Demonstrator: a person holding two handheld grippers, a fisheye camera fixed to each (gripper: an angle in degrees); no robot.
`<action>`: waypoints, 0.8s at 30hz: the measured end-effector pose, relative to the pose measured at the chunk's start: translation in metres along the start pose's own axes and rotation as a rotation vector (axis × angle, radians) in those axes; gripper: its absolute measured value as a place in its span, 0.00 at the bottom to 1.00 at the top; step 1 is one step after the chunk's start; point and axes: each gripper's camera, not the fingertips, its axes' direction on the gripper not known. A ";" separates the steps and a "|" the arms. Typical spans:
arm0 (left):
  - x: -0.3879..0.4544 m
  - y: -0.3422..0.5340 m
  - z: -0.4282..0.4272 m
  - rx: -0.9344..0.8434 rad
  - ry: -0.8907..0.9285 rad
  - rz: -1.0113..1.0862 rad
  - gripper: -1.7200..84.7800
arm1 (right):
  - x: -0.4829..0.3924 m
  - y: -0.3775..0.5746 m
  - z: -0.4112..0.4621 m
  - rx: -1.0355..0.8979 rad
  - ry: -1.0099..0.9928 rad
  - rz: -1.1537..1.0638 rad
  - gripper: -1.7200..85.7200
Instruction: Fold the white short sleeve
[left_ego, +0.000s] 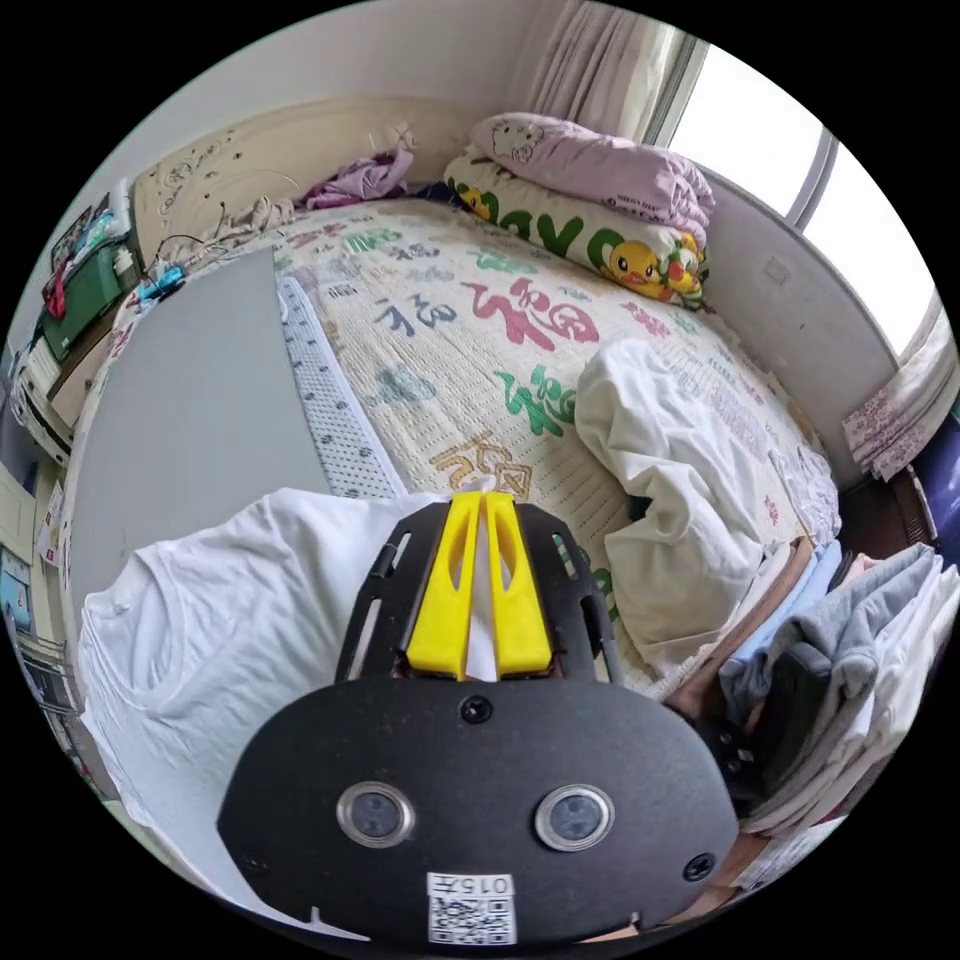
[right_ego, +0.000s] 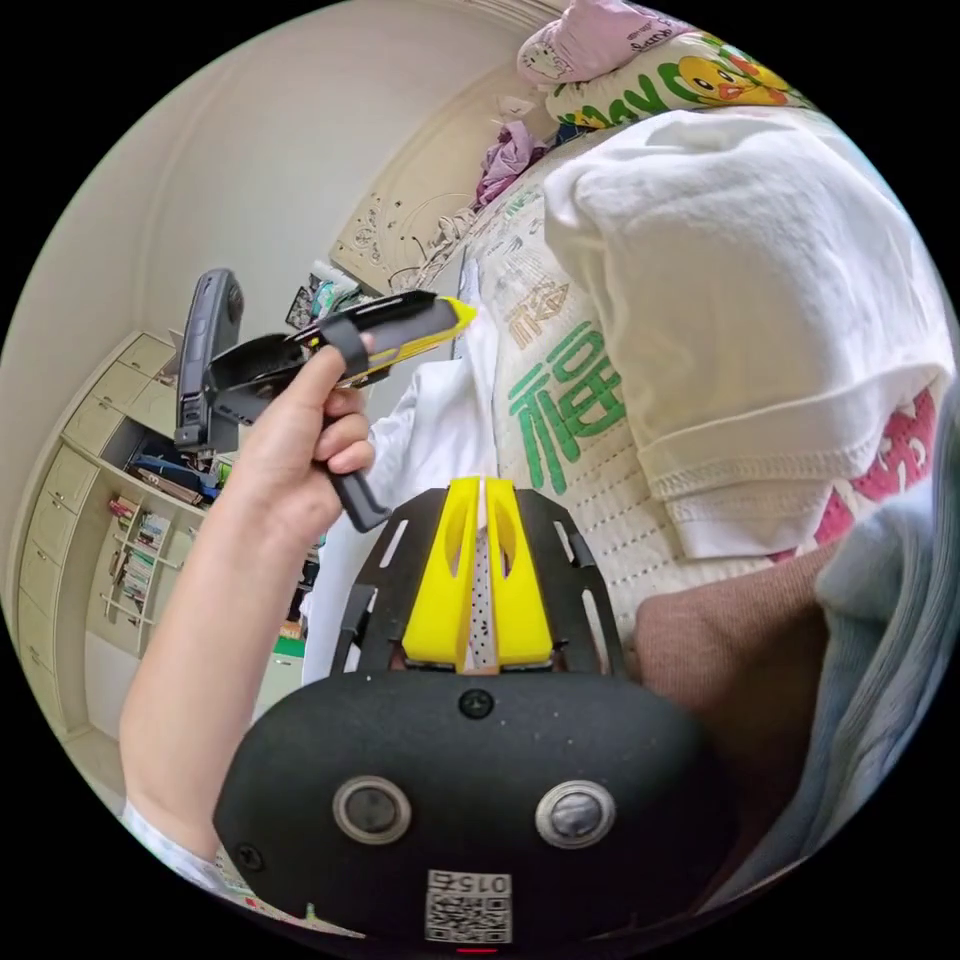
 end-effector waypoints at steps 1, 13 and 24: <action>-0.013 0.006 -0.015 0.041 0.014 -0.024 0.02 | -0.004 0.001 0.001 -0.002 -0.016 -0.027 0.03; -0.157 0.169 -0.113 0.095 -0.022 -0.124 0.02 | -0.112 0.040 0.036 -0.256 -0.053 -0.646 0.04; -0.206 0.180 -0.105 0.057 -0.070 -0.170 0.07 | -0.115 0.050 0.039 -0.198 0.151 -0.633 0.11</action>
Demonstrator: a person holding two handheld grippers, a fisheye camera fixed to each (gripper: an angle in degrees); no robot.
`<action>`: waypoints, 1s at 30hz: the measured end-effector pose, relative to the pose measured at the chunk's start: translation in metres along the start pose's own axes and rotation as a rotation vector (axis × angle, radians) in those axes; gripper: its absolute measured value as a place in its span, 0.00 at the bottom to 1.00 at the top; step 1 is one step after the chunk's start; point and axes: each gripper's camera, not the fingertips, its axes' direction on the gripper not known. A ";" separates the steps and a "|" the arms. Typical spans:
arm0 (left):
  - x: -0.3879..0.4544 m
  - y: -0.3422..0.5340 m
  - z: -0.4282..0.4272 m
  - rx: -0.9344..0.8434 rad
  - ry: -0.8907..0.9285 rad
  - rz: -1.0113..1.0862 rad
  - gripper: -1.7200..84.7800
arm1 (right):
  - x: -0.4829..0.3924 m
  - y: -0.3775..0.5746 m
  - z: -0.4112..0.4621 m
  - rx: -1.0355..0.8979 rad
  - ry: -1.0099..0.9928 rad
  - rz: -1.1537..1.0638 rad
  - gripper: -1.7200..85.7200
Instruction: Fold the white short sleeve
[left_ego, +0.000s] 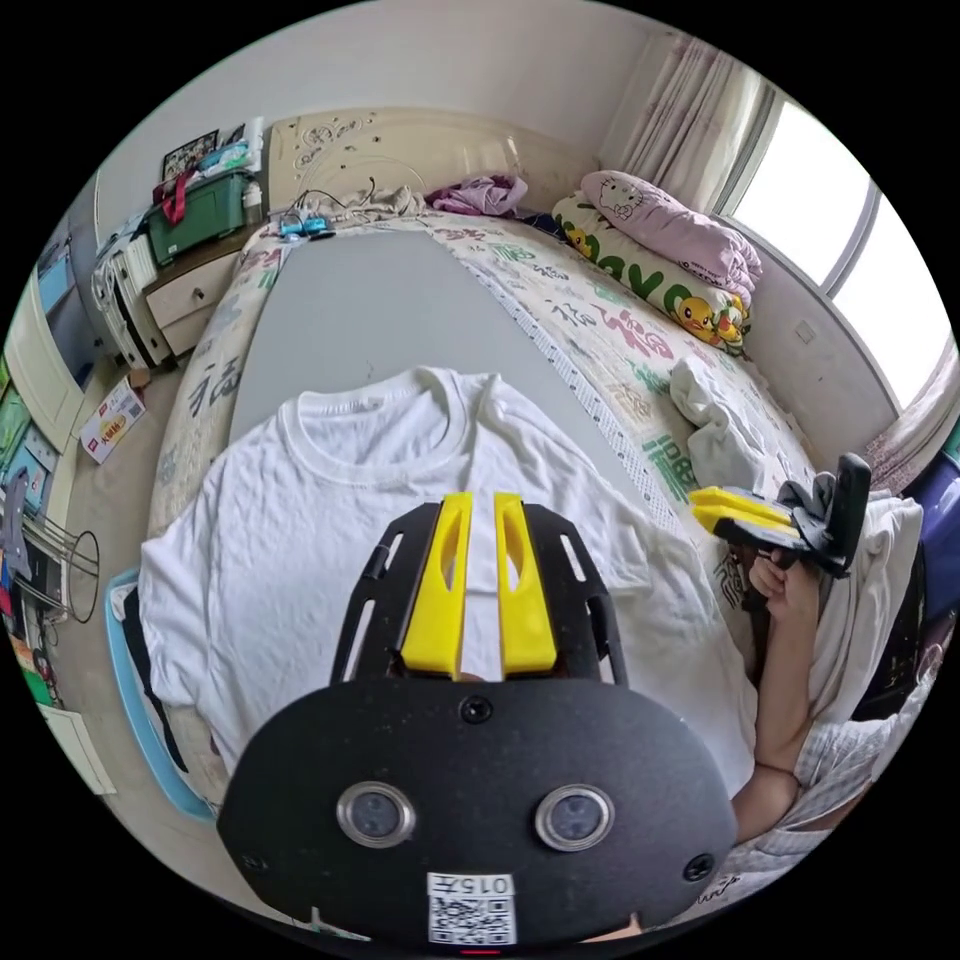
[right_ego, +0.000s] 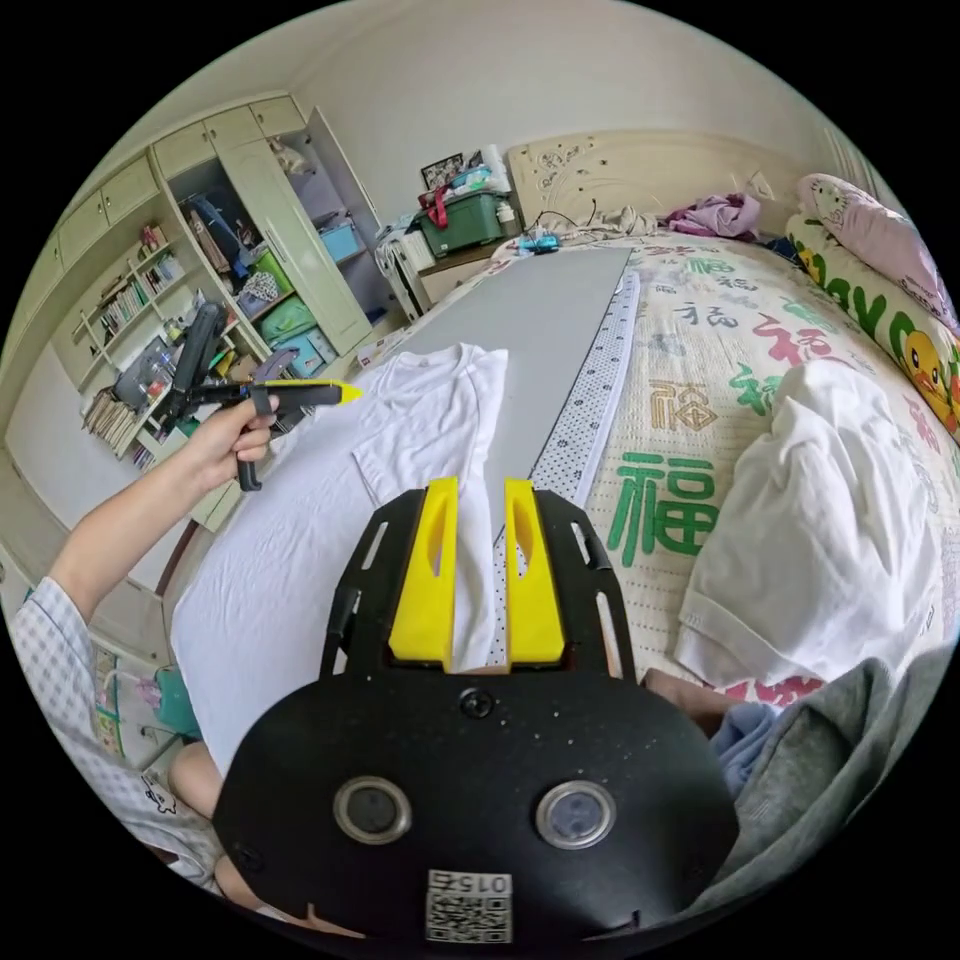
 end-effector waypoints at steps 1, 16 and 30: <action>0.003 -0.011 0.006 0.015 -0.010 0.004 0.07 | -0.004 0.000 0.009 -0.027 0.011 -0.013 0.11; 0.019 -0.087 0.130 -0.026 -0.023 -0.107 0.03 | -0.030 0.001 0.067 -0.151 0.141 -0.055 0.02; 0.016 -0.015 0.061 -0.109 0.031 0.109 0.06 | -0.049 0.004 0.039 -0.023 -0.054 -0.139 0.10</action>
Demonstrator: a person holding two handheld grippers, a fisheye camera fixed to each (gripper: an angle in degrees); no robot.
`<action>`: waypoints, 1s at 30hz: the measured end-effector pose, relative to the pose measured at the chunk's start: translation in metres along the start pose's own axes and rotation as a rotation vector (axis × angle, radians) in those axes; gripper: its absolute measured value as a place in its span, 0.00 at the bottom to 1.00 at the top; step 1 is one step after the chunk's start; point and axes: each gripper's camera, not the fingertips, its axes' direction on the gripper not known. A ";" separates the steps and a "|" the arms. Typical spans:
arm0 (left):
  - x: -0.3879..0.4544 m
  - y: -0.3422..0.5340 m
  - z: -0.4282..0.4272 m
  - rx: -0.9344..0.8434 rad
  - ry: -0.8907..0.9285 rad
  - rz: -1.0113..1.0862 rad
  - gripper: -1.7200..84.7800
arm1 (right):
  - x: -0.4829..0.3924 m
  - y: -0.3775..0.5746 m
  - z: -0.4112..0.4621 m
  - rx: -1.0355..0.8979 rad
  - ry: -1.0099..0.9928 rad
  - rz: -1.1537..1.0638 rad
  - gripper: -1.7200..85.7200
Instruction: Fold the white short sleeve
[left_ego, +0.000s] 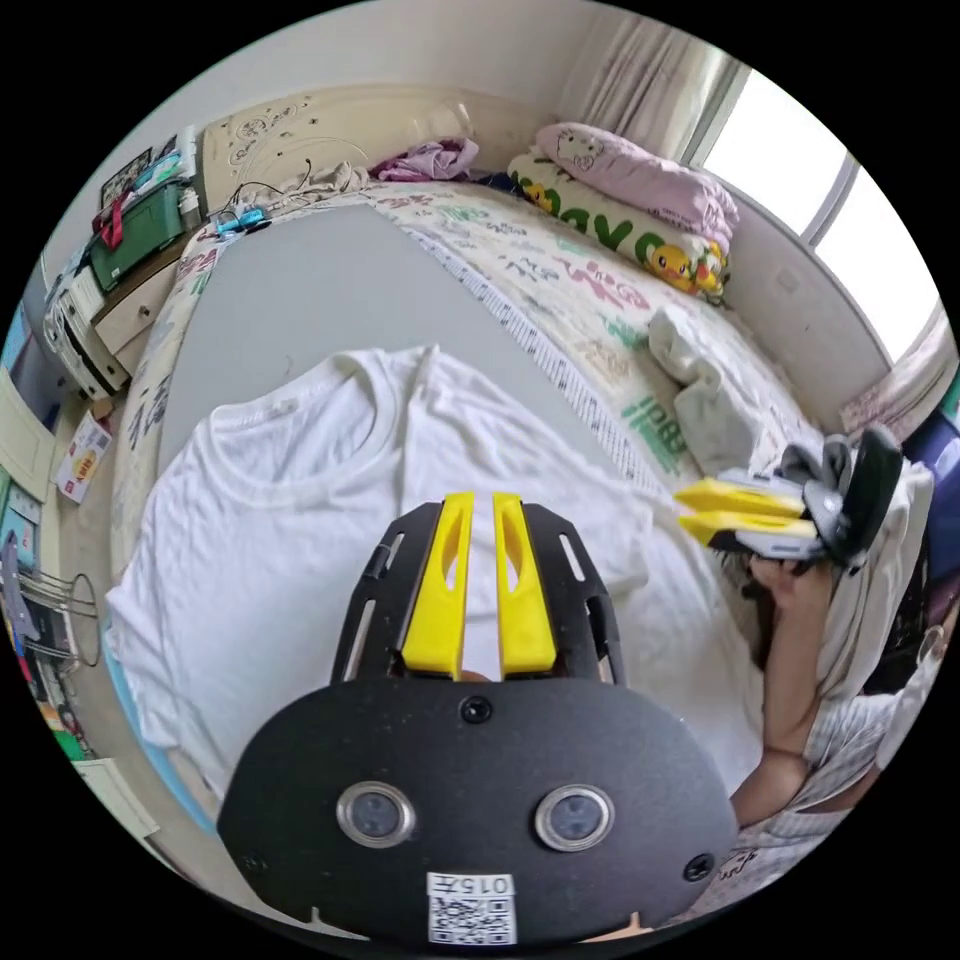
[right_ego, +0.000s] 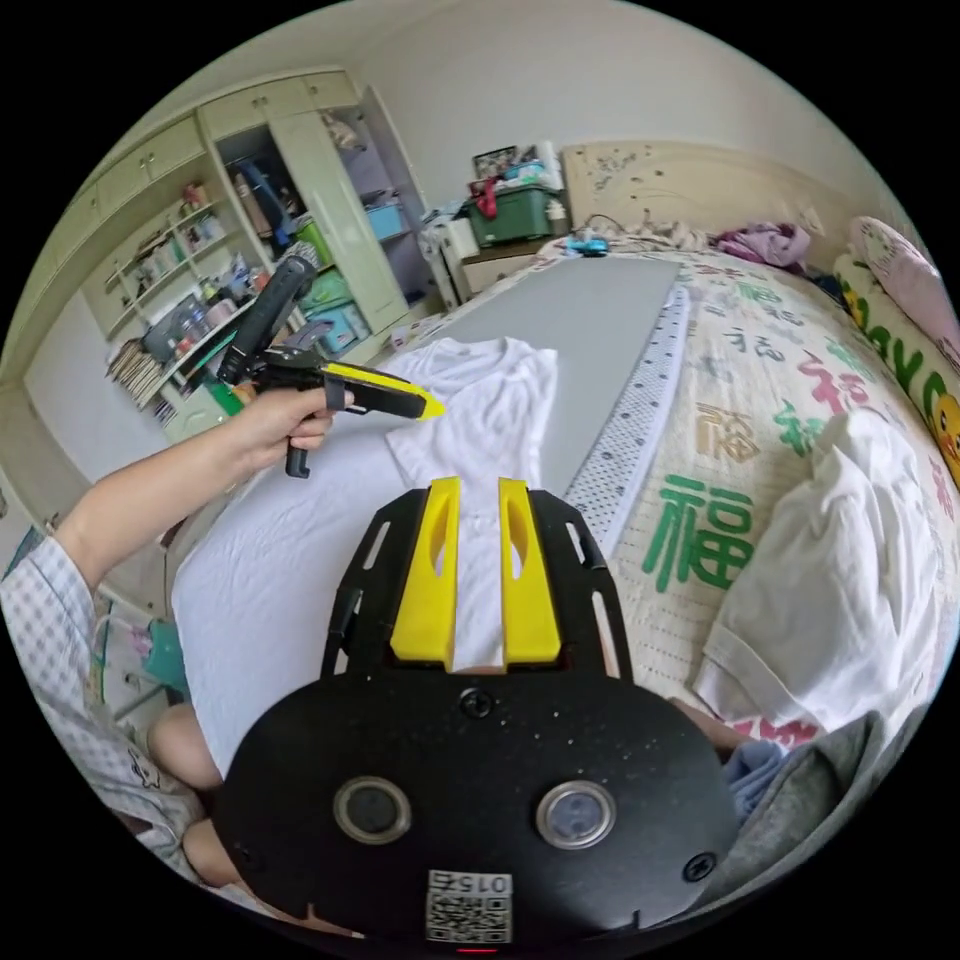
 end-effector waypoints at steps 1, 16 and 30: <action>-0.001 0.016 -0.003 -0.022 -0.035 0.003 0.06 | -0.007 -0.002 0.005 -0.028 -0.020 -0.035 0.11; 0.005 0.054 -0.003 -0.068 -0.129 -0.056 0.02 | -0.024 -0.004 0.045 -0.177 0.077 -0.098 0.01; 0.040 0.092 -0.026 0.053 -0.185 0.038 0.05 | 0.020 -0.004 0.019 -0.070 0.118 0.084 0.10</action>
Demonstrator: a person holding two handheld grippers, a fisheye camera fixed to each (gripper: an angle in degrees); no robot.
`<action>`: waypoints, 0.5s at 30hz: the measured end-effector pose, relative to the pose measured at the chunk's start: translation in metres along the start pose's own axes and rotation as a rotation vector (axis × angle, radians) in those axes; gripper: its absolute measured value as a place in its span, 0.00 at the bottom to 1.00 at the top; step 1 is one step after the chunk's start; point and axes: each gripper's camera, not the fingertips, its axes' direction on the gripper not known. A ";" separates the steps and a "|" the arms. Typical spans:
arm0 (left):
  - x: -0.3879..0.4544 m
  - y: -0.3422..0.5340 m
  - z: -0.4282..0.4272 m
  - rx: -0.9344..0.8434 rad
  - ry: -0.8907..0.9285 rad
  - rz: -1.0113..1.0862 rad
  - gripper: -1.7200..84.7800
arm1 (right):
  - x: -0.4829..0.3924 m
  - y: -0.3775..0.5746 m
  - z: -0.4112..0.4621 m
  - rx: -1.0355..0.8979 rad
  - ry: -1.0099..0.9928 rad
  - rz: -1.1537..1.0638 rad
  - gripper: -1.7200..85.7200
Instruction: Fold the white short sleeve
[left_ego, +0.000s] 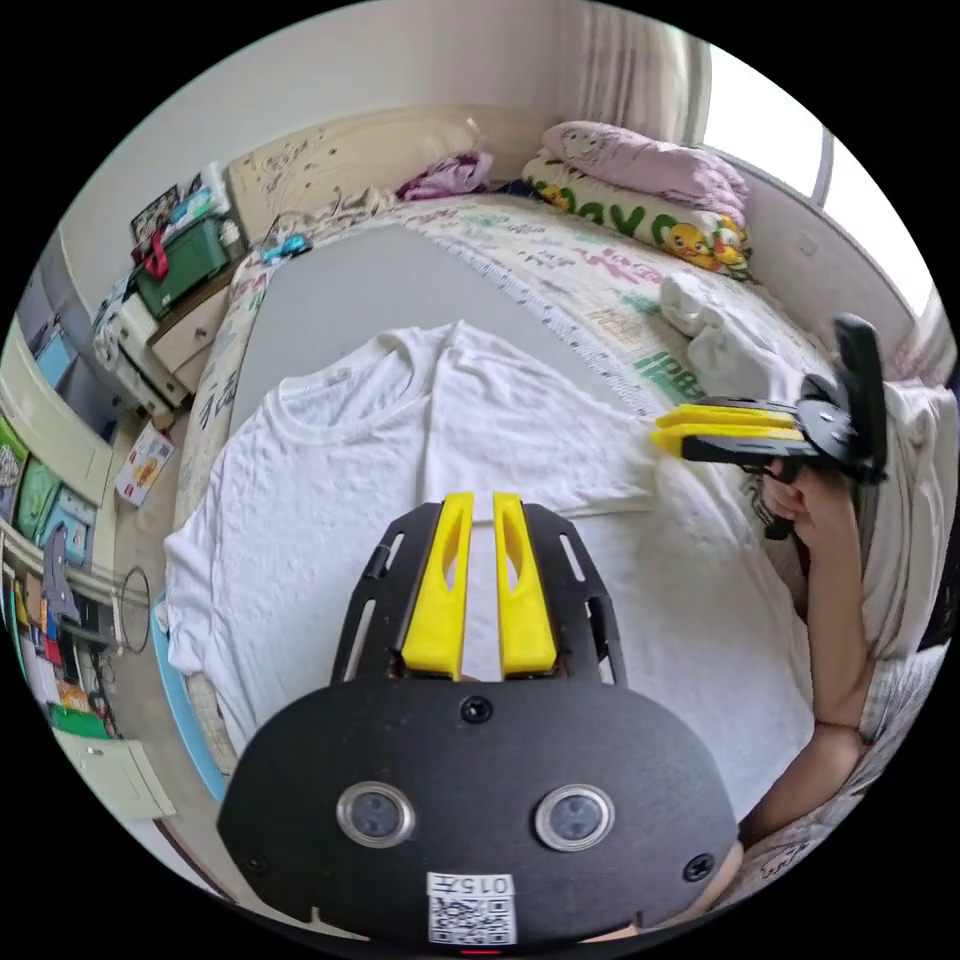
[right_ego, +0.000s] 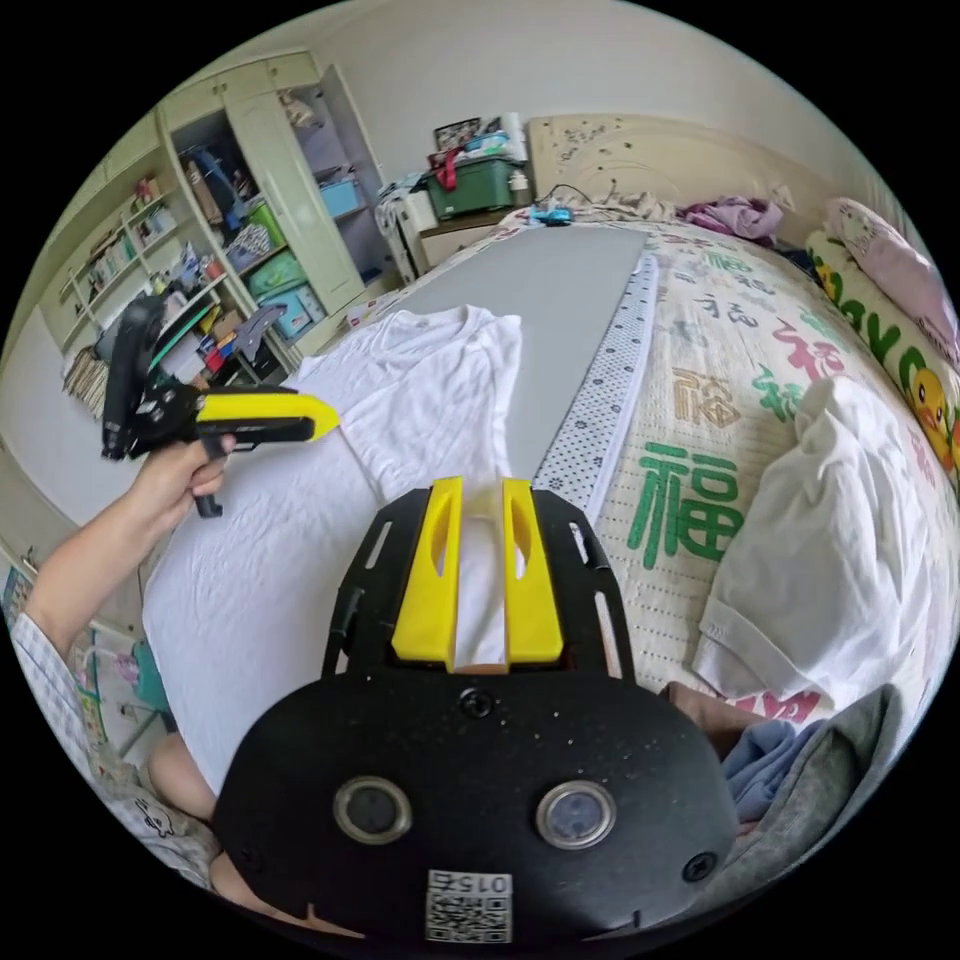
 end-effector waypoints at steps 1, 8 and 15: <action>0.013 0.004 -0.007 0.048 0.036 0.057 0.05 | 0.009 0.001 0.001 0.004 -0.013 0.031 0.10; 0.086 0.005 0.005 0.072 0.295 0.295 0.06 | 0.034 0.002 0.006 0.000 -0.013 0.113 0.09; 0.113 0.009 0.028 -0.026 0.230 0.351 0.03 | 0.027 -0.001 0.012 -0.020 0.043 0.060 0.03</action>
